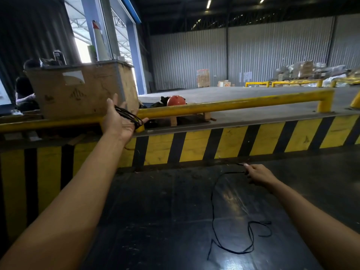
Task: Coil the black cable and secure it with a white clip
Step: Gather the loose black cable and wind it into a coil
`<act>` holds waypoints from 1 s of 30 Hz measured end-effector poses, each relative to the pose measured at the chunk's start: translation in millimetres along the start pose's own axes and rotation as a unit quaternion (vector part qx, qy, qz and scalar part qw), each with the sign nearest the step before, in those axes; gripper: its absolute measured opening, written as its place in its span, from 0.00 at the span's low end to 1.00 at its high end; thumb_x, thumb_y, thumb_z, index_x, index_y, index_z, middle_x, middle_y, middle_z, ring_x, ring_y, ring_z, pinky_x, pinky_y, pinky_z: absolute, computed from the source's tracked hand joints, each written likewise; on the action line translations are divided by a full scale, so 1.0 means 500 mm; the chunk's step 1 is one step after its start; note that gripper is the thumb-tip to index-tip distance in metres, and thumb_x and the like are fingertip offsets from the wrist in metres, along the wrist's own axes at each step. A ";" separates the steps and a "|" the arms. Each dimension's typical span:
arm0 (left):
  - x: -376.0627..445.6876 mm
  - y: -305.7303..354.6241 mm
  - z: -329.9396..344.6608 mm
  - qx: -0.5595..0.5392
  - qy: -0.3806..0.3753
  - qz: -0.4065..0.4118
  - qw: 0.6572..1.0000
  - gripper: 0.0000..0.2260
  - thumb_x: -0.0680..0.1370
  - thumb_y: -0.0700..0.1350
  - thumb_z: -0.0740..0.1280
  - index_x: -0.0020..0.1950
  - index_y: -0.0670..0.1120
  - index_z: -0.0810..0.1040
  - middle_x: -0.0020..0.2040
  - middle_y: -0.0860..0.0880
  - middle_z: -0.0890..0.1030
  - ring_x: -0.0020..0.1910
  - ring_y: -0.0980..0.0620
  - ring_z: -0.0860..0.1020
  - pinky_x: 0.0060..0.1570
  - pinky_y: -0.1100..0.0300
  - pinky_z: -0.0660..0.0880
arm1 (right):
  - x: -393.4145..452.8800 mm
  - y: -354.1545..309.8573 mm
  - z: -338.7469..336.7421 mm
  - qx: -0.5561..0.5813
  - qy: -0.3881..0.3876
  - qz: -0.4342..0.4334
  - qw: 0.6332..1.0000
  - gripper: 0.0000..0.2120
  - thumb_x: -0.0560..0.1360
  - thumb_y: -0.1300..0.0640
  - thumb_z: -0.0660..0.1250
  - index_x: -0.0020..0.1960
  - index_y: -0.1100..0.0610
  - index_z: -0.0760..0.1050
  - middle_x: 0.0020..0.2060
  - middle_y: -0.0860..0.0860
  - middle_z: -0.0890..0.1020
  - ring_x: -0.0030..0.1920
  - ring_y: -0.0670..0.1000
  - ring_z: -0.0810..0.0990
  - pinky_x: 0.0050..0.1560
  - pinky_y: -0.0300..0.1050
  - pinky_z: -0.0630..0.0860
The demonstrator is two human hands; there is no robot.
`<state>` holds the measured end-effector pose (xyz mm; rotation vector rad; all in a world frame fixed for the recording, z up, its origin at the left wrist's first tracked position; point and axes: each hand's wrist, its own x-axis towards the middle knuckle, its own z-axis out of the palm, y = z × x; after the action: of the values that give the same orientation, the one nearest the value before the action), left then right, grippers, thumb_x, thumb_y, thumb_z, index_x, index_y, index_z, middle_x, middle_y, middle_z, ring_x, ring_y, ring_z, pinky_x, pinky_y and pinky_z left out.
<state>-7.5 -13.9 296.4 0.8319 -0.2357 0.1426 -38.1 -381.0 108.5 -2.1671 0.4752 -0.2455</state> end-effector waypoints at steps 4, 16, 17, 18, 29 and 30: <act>-0.041 -0.037 0.056 0.069 -0.057 -0.077 0.993 0.20 0.80 0.56 0.56 0.71 0.54 0.66 0.75 0.45 0.63 0.69 0.35 0.67 0.54 0.30 0.69 | 0.011 -0.042 -0.012 -0.161 -0.025 0.046 0.986 0.20 0.77 0.50 0.63 0.63 0.63 0.71 0.54 0.57 0.76 0.52 0.56 0.76 0.54 0.50 0.74; -0.073 -0.108 0.133 0.144 -0.220 -0.161 0.951 0.20 0.81 0.58 0.50 0.73 0.58 0.64 0.75 0.46 0.65 0.65 0.36 0.71 0.55 0.29 0.69 | -0.136 -0.294 0.152 0.177 -0.249 -0.229 0.924 0.10 0.79 0.53 0.60 0.56 0.55 0.74 0.40 0.50 0.76 0.41 0.46 0.76 0.44 0.42 0.74; -0.068 -0.098 0.125 0.156 -0.217 -0.145 0.953 0.20 0.81 0.58 0.50 0.73 0.59 0.64 0.75 0.46 0.65 0.67 0.36 0.69 0.57 0.29 0.68 | -0.141 -0.292 0.155 0.190 -0.238 -0.244 0.921 0.09 0.80 0.53 0.57 0.50 0.54 0.75 0.35 0.49 0.73 0.35 0.44 0.73 0.38 0.40 0.72; -0.060 -0.086 0.113 0.174 -0.208 -0.127 0.954 0.20 0.81 0.58 0.50 0.73 0.59 0.64 0.75 0.46 0.64 0.69 0.36 0.67 0.59 0.28 0.65 | -0.145 -0.288 0.154 0.181 -0.225 -0.266 0.920 0.11 0.81 0.53 0.55 0.46 0.54 0.74 0.33 0.48 0.71 0.31 0.42 0.71 0.34 0.38 0.70; -0.043 -0.062 -0.023 0.548 -0.256 -0.281 0.745 0.23 0.79 0.63 0.47 0.74 0.63 0.56 0.77 0.46 0.58 0.69 0.38 0.66 0.65 0.37 0.64 | -0.118 -0.314 -0.031 -0.018 -0.023 -0.452 0.892 0.06 0.75 0.50 0.65 0.43 0.51 0.77 0.32 0.45 0.76 0.32 0.41 0.74 0.34 0.32 0.70; -0.059 -0.074 -0.013 0.567 -0.291 -0.308 0.707 0.23 0.79 0.63 0.46 0.74 0.63 0.56 0.77 0.45 0.59 0.66 0.41 0.70 0.61 0.42 0.68 | -0.118 -0.330 -0.039 0.001 0.010 -0.461 0.887 0.06 0.75 0.51 0.66 0.44 0.52 0.78 0.33 0.45 0.76 0.32 0.41 0.74 0.33 0.30 0.70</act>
<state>-27.0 -34.6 257.8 2.1578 -0.4575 -0.7159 -57.4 -281.2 252.4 -2.2365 -0.5926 -0.7760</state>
